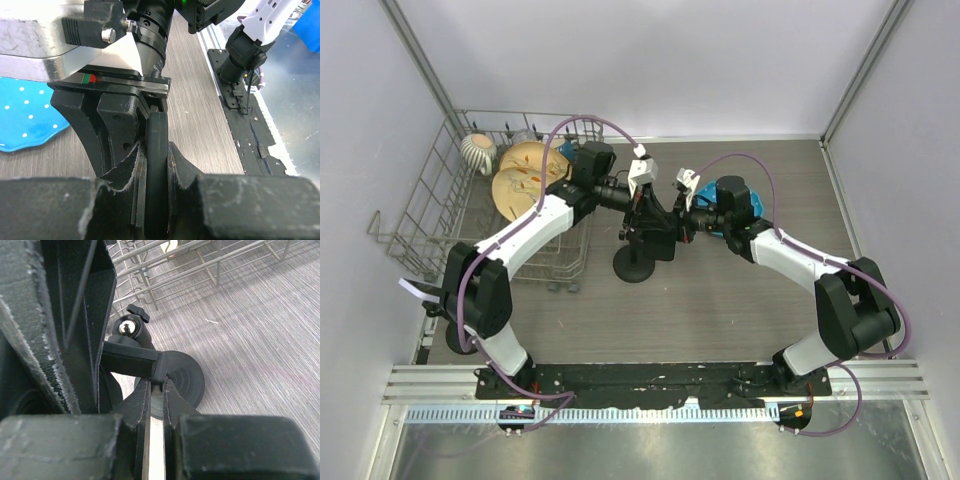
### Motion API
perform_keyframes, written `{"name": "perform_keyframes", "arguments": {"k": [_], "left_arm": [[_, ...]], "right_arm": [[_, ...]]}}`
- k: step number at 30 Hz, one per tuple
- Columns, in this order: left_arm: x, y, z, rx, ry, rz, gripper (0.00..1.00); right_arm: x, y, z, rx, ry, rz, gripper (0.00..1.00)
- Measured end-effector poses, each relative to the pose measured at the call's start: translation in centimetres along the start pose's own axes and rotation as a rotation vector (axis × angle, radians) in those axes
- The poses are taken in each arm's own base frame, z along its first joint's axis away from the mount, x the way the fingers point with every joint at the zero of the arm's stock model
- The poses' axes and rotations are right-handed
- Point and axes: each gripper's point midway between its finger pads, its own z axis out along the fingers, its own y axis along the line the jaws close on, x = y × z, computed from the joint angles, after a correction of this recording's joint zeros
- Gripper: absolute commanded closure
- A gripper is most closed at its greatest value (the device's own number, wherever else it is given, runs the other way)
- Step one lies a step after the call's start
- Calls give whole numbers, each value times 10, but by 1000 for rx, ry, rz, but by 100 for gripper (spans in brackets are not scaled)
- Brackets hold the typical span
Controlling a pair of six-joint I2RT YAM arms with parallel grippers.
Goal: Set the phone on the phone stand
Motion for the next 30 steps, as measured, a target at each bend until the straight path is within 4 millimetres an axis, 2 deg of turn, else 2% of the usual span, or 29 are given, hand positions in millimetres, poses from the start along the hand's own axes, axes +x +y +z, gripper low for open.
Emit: {"name": "perform_keyframes", "arguments": {"k": [6,11,14,18,22,26,30], "left_arm": [[3,1,-1,-11,19,14,100],[8,1,-11,-144,43,29,100],[13,0,-18,-290,61,13,100],[17,-2,-23,-496,101,26,100],[19,13,-38,-743,71,17,100],[17,19,-41,-856,-29,-30,100],[18,20,-33,-856,-58,-91,100]], "right_arm": [[0,-1,1,12,0,2,99],[-1,-7,-1,116,-64,12,99],[-3,-2,-3,250,-144,-2,99],[-2,3,-11,511,-249,5,99],[-4,2,-14,700,-301,16,99],[-5,4,-22,829,-321,-11,100],[-1,10,-30,955,-306,-72,99]]}}
